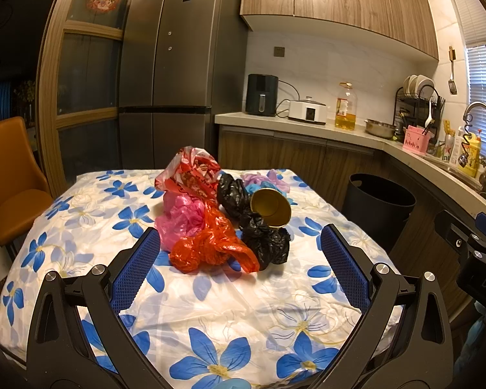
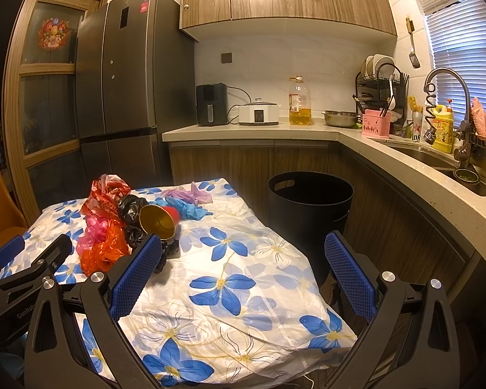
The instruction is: Collect trash
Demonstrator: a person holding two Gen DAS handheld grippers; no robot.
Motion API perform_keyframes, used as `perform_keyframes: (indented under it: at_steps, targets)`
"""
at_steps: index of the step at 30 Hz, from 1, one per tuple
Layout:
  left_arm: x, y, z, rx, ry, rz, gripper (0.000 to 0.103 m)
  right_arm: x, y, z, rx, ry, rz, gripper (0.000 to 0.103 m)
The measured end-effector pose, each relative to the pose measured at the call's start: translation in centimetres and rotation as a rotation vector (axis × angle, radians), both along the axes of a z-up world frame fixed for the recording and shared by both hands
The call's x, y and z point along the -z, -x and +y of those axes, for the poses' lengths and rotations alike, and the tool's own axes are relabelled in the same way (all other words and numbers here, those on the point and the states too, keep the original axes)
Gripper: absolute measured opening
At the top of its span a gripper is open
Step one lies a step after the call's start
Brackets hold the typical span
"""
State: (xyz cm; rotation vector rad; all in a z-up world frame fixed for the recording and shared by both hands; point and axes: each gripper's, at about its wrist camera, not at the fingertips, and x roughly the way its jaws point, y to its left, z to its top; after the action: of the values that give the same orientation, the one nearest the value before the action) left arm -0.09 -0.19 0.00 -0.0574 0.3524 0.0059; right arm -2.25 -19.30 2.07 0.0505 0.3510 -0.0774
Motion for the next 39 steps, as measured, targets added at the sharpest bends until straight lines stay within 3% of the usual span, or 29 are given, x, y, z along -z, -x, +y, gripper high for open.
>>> perform_keyframes:
  at_steps: [39]
  targets:
    - [-0.13,0.06,-0.22,0.007,0.005,-0.002,0.097,-0.96,-0.11,-0.03,0.005,-0.001,-0.011,0.098]
